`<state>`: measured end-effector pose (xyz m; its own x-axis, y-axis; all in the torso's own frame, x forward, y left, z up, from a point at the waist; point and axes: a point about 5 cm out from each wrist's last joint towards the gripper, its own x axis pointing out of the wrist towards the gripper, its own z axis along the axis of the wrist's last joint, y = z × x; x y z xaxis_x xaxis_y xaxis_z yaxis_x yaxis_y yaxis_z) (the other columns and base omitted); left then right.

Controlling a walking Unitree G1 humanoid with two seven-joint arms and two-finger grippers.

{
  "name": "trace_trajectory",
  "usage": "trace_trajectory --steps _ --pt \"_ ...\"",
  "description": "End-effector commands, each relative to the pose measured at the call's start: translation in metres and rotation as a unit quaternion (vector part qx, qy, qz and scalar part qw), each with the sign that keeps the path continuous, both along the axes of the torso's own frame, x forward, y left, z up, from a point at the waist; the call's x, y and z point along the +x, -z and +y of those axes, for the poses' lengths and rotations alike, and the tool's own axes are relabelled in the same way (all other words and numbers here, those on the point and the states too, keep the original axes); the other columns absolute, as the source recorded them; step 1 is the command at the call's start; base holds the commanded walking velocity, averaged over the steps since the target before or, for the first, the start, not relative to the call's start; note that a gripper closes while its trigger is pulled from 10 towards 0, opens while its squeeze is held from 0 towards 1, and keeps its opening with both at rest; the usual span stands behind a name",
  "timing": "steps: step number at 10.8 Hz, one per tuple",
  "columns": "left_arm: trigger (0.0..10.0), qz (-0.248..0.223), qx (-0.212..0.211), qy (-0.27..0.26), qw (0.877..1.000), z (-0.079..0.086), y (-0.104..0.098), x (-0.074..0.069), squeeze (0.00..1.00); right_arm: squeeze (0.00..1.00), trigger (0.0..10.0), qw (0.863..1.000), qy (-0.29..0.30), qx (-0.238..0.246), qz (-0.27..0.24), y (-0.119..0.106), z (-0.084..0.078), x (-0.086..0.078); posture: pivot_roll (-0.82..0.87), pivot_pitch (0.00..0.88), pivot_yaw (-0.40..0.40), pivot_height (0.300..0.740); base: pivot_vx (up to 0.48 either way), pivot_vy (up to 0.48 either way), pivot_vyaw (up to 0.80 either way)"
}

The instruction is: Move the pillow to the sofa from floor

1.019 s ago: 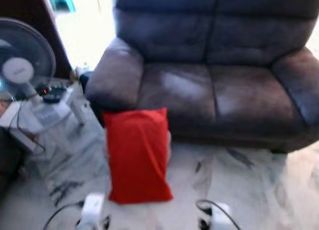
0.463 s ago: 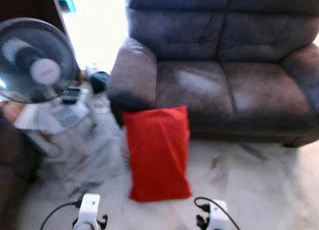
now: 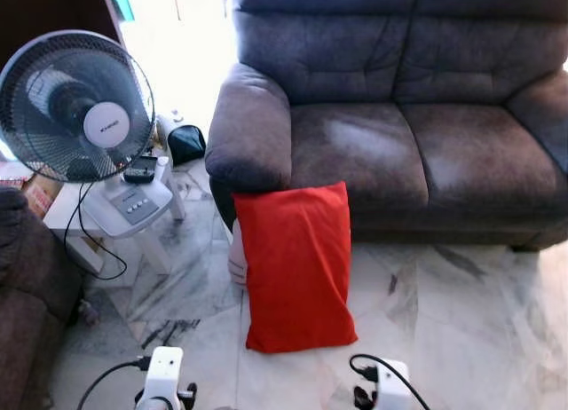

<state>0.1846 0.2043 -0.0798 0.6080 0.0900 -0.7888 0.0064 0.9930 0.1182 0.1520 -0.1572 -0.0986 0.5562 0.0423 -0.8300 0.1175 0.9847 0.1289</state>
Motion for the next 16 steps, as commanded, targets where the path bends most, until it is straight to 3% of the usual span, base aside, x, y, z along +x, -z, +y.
trace_trajectory --steps 1,4,9,11,12,13,14,15,16 --pt "10.0 0.008 -0.005 0.003 1.000 -0.003 0.002 -0.003 0.00 0.00 10.0 1.000 0.001 -0.004 0.005 0.001 -0.003 -0.003 0.03 0.085 -0.009 0.740 0.000 0.000 0.00" --pt "10.0 0.010 -0.004 0.005 1.000 -0.003 0.002 -0.003 0.00 0.00 10.0 1.000 0.000 -0.006 0.006 0.001 -0.004 -0.003 0.03 0.085 -0.011 0.740 0.000 0.000 0.00" --pt "10.0 0.006 -0.012 0.000 1.000 -0.003 0.002 -0.002 0.00 0.00 10.0 1.000 0.004 -0.013 0.005 0.001 -0.005 -0.003 0.03 0.083 -0.012 0.740 0.362 0.000 0.00" --pt "10.0 -0.010 -0.015 -0.013 1.000 -0.003 0.001 -0.002 0.00 0.00 10.0 0.999 0.013 -0.041 -0.032 -0.003 -0.008 0.002 0.03 0.078 -0.011 0.740 0.371 0.000 0.00" --pt "10.0 -0.012 -0.015 -0.015 1.000 -0.004 0.001 -0.002 0.00 0.00 10.0 0.996 -0.021 -0.071 -0.050 -0.006 -0.010 0.006 0.03 0.076 -0.012 0.740 0.364 0.000 0.00" --pt "10.0 -0.011 -0.016 -0.013 1.000 -0.004 0.001 -0.002 0.00 0.00 10.0 0.996 -0.007 -0.068 -0.062 -0.007 -0.010 0.007 0.03 0.069 -0.014 0.740 0.364 0.000 0.00" --pt "10.0 -0.011 -0.017 -0.012 1.000 -0.004 0.001 -0.002 0.00 0.00 10.0 0.995 0.003 -0.070 -0.078 -0.013 -0.017 0.021 0.03 0.061 -0.017 0.740 0.356 0.000 0.00" --pt "10.0 -0.011 -0.018 -0.012 1.000 -0.005 0.001 -0.002 0.00 0.00 10.0 0.992 0.004 -0.075 -0.106 -0.028 -0.030 0.050 0.03 0.060 -0.020 0.740 0.356 0.000 0.00" --pt "10.0 -0.012 -0.019 -0.013 1.000 -0.005 0.001 -0.003 0.00 0.00 10.0 0.991 0.001 -0.070 -0.110 -0.029 -0.029 0.052 0.03 0.060 -0.022 0.740 0.349 0.000 0.00"
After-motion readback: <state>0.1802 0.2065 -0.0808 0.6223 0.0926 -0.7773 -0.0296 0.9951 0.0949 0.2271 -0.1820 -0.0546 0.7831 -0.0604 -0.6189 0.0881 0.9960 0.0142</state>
